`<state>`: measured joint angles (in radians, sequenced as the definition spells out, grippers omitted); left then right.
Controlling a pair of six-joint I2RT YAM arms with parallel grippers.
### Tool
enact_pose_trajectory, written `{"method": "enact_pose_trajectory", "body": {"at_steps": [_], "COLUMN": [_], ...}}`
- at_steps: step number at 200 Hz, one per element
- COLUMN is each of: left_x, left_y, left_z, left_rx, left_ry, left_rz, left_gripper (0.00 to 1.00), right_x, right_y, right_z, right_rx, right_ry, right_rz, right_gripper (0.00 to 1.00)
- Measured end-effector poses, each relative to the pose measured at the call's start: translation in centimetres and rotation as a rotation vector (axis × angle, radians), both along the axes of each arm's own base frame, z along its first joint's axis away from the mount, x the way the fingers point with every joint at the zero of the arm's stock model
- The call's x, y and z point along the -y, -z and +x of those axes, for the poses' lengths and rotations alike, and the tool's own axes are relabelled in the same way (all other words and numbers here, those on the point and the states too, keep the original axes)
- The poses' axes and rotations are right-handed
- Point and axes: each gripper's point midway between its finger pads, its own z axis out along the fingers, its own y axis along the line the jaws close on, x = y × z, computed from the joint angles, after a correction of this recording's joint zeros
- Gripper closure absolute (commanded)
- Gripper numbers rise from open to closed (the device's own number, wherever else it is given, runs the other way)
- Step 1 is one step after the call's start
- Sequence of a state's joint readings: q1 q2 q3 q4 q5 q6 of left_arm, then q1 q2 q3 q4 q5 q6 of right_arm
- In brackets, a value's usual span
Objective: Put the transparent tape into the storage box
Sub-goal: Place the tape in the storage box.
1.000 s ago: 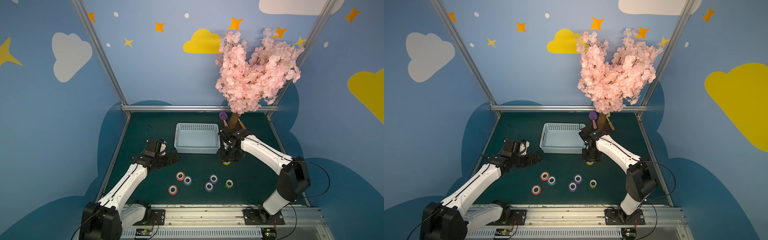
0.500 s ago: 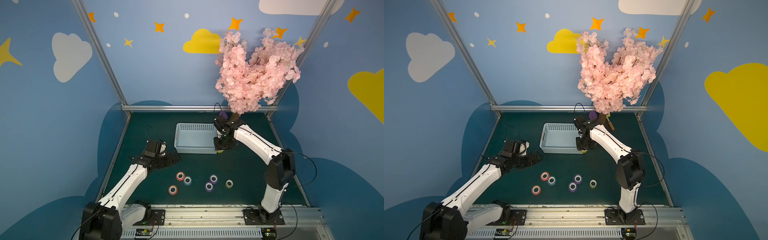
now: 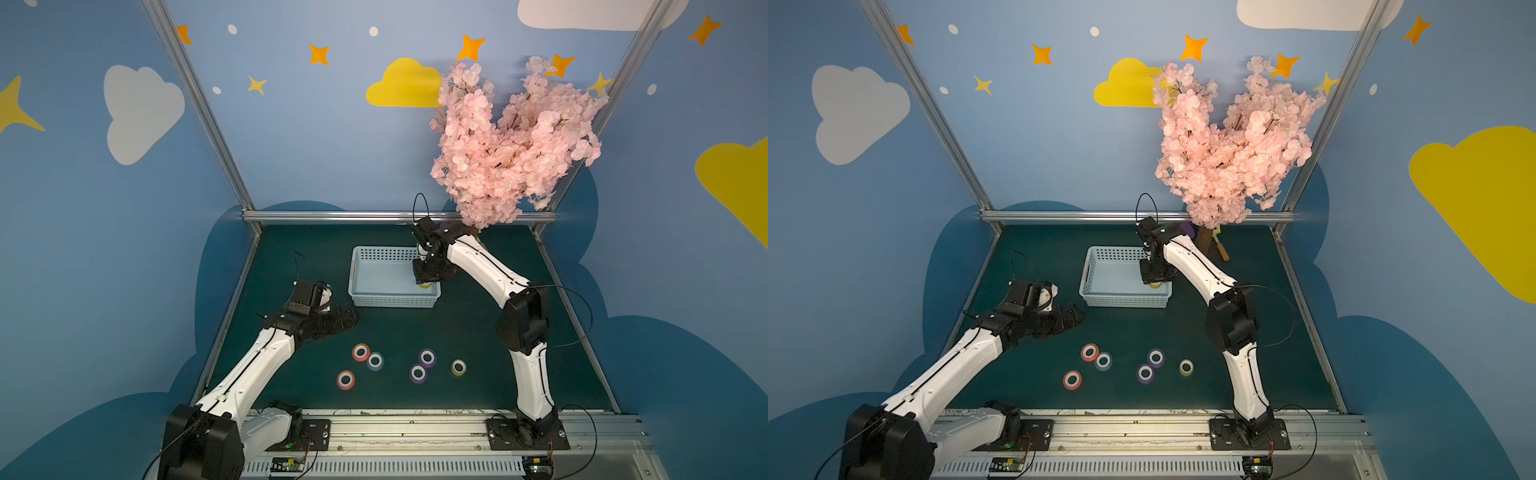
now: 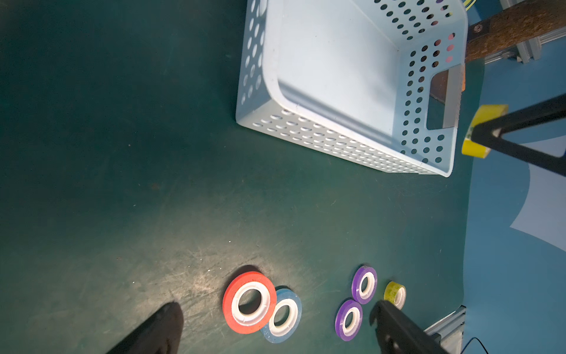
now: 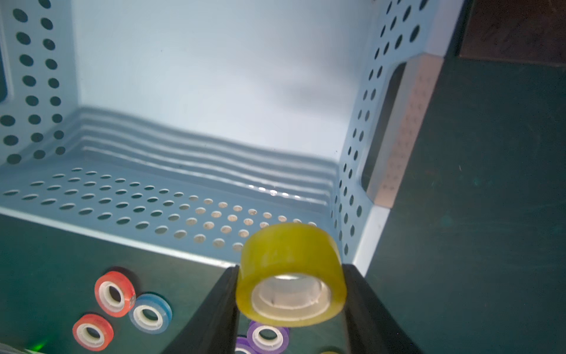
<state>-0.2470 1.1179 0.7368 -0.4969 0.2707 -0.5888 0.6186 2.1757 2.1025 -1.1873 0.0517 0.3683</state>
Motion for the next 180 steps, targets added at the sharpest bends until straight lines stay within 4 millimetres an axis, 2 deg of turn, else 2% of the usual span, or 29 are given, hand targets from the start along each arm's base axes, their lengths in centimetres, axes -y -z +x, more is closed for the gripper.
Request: {"method": "enact_pose_trajectory", "body": {"at_steps": [40, 79, 180], "left_x": [-0.2, -0.4, -0.6], "left_y": [0.2, 0.3, 0.3], "left_z": [-0.2, -0.2, -0.1], "left_rx": [-0.013, -0.017, -0.02], "left_ry": [-0.005, -0.01, -0.021], "left_rz": [0.006, 0.012, 0.015], "left_gripper": [0.0, 0.0, 0.0], "right_x": [-0.6, -0.4, 0.1], "right_y": [2.3, 4.3, 5.5], "right_z": [1.3, 1.1, 0.0], "right_rx": [-0.03, -0.084, -0.153], "right_ry": [-0.004, 0.0, 0.0], "right_rz": [-0.023, -0.05, -0.065], "right_gripper": [0.52, 0.52, 0.52]}}
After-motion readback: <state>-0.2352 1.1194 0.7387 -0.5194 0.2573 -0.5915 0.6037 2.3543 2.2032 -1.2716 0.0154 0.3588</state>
